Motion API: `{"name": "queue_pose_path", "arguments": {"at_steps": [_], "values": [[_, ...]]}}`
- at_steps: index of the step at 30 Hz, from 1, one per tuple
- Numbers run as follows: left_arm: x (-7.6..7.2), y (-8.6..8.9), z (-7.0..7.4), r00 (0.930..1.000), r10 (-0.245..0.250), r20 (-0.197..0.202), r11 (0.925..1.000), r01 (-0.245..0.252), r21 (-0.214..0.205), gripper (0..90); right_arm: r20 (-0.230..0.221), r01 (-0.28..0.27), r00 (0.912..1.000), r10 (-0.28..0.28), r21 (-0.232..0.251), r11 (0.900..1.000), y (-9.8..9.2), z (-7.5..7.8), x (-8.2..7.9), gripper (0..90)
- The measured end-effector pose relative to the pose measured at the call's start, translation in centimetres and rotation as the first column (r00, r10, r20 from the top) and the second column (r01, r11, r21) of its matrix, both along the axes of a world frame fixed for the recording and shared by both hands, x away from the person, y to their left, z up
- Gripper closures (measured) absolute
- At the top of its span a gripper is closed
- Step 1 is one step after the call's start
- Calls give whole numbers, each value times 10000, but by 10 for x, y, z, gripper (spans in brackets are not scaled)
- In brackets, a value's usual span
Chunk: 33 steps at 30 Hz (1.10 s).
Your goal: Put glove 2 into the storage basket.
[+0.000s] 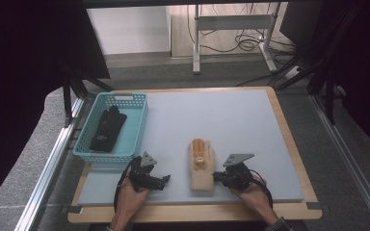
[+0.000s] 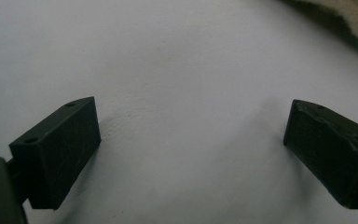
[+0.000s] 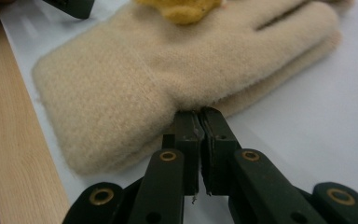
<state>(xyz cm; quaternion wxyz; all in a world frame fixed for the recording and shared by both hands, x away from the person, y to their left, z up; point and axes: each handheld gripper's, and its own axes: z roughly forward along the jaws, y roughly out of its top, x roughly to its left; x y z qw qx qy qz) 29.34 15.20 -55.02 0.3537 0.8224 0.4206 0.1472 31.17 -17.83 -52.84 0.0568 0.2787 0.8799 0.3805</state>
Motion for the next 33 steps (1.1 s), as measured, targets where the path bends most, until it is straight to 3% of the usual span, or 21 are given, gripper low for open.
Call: {"name": "queue_pose_path", "arguments": {"at_steps": [7,14,26,33], "values": [[-4,9,0,10000,51,5,9999,-51,105,47,425,-286,9987,290,-95,9995,23,-2,-1,797],[-7,25,-1,9991,432,-38,9990,-431,120,33,453,-389,9982,391,-48,9992,46,-4,3,800],[-8,24,-2,9985,536,-62,9985,-535,146,30,924,-333,9951,344,-137,9994,83,-8,13,809],[-9,23,-2,9975,713,15,9973,-713,181,20,1079,-288,9937,289,-24,9996,88,-10,16,805]]}}
